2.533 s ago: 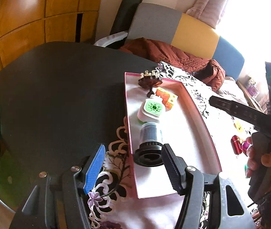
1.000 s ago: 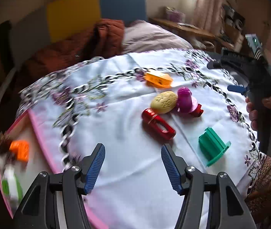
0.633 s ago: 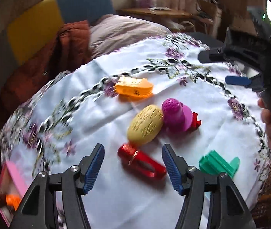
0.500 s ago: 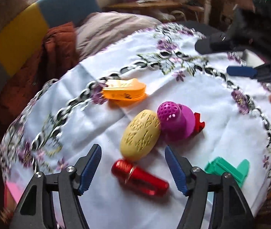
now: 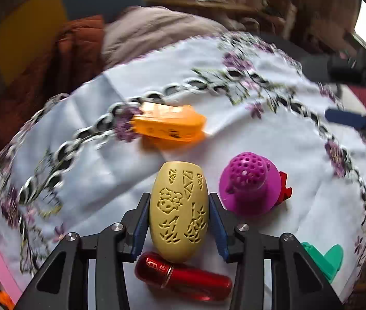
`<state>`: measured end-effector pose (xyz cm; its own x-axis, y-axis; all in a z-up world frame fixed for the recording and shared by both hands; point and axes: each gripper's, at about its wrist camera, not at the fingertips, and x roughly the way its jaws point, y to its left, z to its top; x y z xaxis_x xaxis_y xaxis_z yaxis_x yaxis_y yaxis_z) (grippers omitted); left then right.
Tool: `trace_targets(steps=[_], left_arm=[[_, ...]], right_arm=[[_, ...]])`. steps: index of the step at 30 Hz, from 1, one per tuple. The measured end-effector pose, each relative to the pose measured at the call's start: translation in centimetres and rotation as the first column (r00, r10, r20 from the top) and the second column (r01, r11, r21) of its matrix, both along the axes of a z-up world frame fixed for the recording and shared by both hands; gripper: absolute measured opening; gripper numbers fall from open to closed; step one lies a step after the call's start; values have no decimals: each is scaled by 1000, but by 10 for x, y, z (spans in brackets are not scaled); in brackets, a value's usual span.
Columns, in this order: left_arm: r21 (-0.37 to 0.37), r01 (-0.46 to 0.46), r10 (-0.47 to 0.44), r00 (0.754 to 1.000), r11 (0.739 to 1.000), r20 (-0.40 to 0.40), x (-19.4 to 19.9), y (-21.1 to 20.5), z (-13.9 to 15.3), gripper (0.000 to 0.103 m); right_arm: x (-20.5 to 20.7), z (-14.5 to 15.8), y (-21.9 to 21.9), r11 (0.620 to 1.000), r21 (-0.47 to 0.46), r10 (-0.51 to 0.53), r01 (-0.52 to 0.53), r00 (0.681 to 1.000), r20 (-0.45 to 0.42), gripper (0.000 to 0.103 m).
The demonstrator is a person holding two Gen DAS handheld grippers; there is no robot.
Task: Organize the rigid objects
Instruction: 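Grasp the yellow textured egg with the left tool, then reach for and grasp the orange clip with the right tool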
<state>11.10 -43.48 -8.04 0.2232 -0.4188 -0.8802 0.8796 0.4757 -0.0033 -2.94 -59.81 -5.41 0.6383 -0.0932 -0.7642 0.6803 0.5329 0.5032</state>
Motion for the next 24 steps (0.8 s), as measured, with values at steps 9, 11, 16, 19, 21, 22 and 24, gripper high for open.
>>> trace_targets(steps=[9, 11, 16, 19, 21, 22, 24], left_arm=[[-175, -235, 223, 971, 956, -86, -9, 97, 42, 44], [-161, -242, 230, 969, 957, -87, -27, 111, 37, 44], [-102, -248, 239, 966, 963, -95, -73, 133, 5, 44], [-98, -261, 258, 965, 960, -45, -91, 139, -8, 44], [-94, -249, 250, 968, 964, -2, -96, 137, -9, 44], [-97, -253, 254, 967, 962, -5, -95, 136, -10, 43], [-110, -251, 253, 967, 962, 6, -96, 137, -11, 43]], right_arm=[[8, 3, 10, 997, -62, 47, -49, 998, -28, 102], [10, 3, 12, 995, -84, 58, -61, 997, -45, 102], [10, 0, 12, 992, -104, 58, -66, 995, -77, 102], [9, -2, 11, 993, -107, 48, -57, 995, -89, 102], [9, -3, 11, 992, -111, 45, -56, 994, -98, 102], [9, -4, 11, 992, -112, 45, -57, 994, -102, 102], [9, -4, 12, 992, -114, 48, -60, 993, -107, 102]])
